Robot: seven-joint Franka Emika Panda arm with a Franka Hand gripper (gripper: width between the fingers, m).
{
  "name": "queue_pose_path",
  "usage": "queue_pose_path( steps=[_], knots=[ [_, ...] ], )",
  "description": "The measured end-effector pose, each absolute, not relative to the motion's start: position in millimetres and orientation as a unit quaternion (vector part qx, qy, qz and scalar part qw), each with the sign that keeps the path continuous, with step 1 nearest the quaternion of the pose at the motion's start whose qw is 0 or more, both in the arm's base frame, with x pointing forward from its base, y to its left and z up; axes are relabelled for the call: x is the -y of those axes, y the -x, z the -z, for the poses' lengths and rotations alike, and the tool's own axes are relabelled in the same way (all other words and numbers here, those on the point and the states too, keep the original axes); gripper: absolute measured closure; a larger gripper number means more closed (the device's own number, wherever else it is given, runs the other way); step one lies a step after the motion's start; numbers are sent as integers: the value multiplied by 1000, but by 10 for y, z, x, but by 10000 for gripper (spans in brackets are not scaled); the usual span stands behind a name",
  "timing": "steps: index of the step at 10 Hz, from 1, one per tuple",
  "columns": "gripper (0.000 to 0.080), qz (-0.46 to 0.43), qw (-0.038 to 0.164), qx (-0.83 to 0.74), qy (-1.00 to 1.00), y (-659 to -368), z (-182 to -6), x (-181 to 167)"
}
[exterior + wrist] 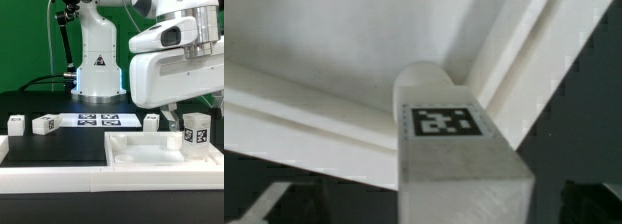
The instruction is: Assemble square table
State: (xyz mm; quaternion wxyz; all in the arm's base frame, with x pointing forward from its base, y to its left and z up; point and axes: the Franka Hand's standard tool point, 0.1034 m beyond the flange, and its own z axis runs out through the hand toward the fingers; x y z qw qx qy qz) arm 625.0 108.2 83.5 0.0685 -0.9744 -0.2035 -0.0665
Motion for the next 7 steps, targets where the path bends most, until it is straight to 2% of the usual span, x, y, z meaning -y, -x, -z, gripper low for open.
queue_pose_path(
  steps=[2,3,4,5,6,7],
  knots=[
    [150,65,69,204,974,-6229,-807,-1092],
    [243,64,69,204,974,-6226,-800,-1093],
    [379,64,69,207,974,-6221,-789,-1093],
    [379,63,69,217,972,-6217,-780,-1093],
    [512,63,70,208,974,-6216,-779,-1096],
    [511,63,70,209,973,-6216,-778,-1096]
  ],
)
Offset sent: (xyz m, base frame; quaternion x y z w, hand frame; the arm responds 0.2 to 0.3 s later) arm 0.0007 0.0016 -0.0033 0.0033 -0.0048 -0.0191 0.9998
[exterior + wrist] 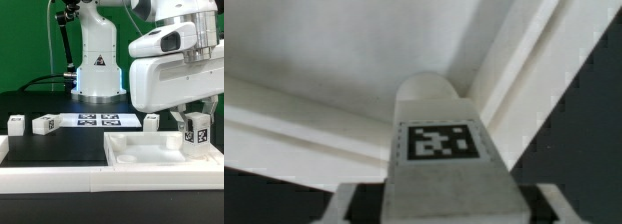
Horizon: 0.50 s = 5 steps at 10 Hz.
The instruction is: Assemble square table
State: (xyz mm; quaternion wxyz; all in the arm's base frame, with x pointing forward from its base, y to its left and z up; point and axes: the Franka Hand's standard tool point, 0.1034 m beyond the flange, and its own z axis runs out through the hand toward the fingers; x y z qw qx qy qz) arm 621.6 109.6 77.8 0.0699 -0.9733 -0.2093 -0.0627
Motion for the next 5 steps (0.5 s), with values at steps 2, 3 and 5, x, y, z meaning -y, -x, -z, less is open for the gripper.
queue_pose_path(
  steps=[2,3,5],
  knots=[
    [511,60,76,167,981,-6214,-779,-1108],
    [511,57,80,133,986,-6213,-779,-1117],
    [511,52,88,61,993,-6214,-778,-1114]
  ],
)
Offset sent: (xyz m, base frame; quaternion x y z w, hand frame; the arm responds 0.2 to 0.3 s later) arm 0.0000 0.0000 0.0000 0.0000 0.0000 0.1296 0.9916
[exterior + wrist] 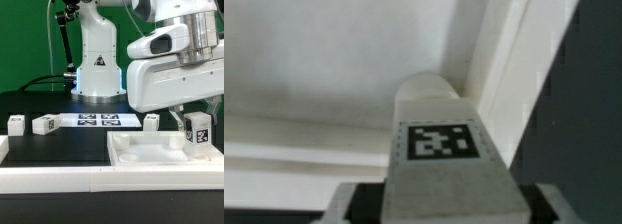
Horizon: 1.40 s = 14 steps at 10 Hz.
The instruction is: Assemble square table
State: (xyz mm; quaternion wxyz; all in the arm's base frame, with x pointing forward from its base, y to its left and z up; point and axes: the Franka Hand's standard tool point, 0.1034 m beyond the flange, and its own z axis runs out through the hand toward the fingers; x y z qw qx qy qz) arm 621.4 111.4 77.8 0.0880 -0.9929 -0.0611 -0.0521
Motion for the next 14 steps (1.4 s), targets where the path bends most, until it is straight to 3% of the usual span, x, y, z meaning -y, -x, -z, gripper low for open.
queue_pose_path(
  steps=[7,12,14],
  knots=[
    [509,20,102,-321,942,-6188,-770,-1102],
    [509,0,105,-476,873,-6182,-767,-1141],
    [496,0,107,-467,878,-6182,-766,-1142]
  ],
)
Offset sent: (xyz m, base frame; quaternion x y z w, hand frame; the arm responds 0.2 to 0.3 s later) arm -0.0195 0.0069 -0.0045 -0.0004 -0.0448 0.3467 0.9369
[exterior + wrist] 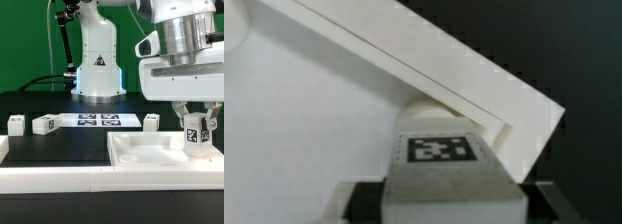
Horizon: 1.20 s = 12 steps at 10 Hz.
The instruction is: Assemble square table
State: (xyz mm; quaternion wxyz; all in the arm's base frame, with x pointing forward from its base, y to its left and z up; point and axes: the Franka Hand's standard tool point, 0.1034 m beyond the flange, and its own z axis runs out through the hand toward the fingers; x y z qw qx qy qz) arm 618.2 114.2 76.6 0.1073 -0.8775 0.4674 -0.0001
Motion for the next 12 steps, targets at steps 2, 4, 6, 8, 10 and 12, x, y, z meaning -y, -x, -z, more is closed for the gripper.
queue_pose_path(
  steps=[2,4,6,8,10,12],
  knots=[
    [325,5,107,-420,901,-6179,-764,-1157],
    [188,13,106,-344,933,-6166,-751,-1198],
    [158,21,105,-268,957,-6166,-750,-1200],
    [151,29,103,-195,975,-6165,-748,-1199],
    [151,41,90,-93,991,-6175,-754,-1185],
    [151,51,76,0,996,-6201,-778,-1200]
  ],
)
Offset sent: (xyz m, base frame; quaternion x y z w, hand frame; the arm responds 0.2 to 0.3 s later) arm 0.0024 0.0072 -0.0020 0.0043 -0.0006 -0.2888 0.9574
